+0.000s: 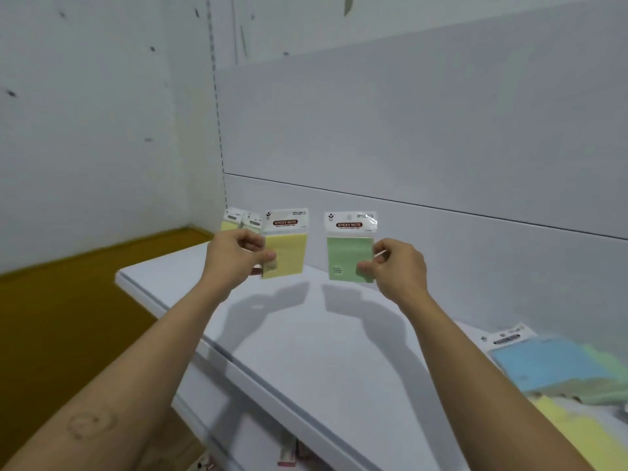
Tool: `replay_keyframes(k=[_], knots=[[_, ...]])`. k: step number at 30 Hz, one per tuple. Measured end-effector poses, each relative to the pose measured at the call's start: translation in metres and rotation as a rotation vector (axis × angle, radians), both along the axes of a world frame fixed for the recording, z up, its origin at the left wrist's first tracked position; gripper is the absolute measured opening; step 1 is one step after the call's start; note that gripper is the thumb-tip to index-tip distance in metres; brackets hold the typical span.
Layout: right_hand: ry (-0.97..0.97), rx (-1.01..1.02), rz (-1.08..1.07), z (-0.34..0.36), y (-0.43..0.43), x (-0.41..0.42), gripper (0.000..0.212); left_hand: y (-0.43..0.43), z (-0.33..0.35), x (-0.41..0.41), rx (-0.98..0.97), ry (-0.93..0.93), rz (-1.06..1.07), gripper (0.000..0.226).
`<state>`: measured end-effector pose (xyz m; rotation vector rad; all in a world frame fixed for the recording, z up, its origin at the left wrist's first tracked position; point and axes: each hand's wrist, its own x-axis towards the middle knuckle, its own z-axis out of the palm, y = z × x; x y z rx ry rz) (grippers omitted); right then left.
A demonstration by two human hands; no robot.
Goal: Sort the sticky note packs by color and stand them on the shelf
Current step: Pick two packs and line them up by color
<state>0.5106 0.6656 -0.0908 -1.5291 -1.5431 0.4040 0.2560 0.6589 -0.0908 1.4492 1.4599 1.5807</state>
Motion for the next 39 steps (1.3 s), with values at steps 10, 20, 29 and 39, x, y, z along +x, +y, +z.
replay_keyframes(k=[10, 20, 29, 39], knots=[[0.084, -0.031, 0.095, -0.009, 0.028, -0.074, 0.015, 0.001, 0.0, -0.092, -0.029, -0.026, 0.169, 0.022], [0.059, -0.009, 0.028, -0.005, 0.055, -0.167, 0.013, 0.037, -0.011, -0.193, -0.034, -0.025, 0.143, 0.021], [0.044, -0.031, 0.009, -0.026, 0.093, -0.278, 0.018, 0.074, -0.032, -0.282, -0.057, -0.027, 0.13, 0.023], [0.085, -0.09, -0.117, -0.055, 0.145, -0.295, 0.017, 0.136, -0.057, -0.299, -0.12, 0.047, 0.097, 0.023]])
